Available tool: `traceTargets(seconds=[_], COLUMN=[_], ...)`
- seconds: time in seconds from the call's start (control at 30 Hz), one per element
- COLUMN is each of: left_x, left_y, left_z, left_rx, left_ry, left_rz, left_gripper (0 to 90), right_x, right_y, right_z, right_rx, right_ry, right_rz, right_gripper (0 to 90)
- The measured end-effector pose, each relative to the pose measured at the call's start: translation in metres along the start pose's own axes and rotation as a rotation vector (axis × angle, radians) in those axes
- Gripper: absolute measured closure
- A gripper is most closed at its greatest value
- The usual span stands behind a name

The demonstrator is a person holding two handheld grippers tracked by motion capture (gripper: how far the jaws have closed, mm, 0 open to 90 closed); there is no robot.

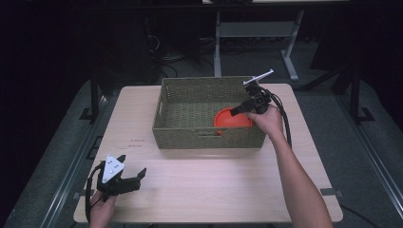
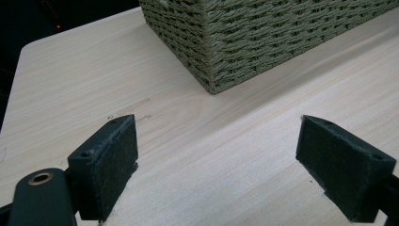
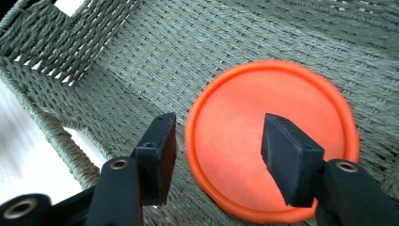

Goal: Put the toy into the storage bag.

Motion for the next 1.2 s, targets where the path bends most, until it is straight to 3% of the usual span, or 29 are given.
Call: traceTargets(seconds=[0.33, 0.57, 1.2], left_x=[-0.001, -0.002, -0.002], left_y=[0.0, 0.0, 0.0], left_z=[0.001, 0.001, 0.001], left_rx=[-0.006, -0.005, -0.007], left_ry=[-0.002, 0.002, 0.002], left_rz=[-0.002, -0.003, -0.005], left_gripper=[12.8, 12.8, 12.8], right_x=[0.0, -0.009, -0.017], right_y=[0.0, 0.011, 0.041], right_z=[0.006, 0.006, 0.012], right_rx=[0.002, 0.024, 0.08], right_ry=[-0.002, 0.021, 0.026], right_rz=[-0.006, -0.026, -0.089], right_gripper=[39.9, 37.8, 34.4])
Point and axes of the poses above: each handheld gripper's, and its own axes: y roughly backward along the jaws, z roughly out of its underside, x roughly to its right, the point moved 7 cm from there along -y, roughly forward along the jaws, and after that the axes turned 2 degrees about -y, right-handed, at the moved point
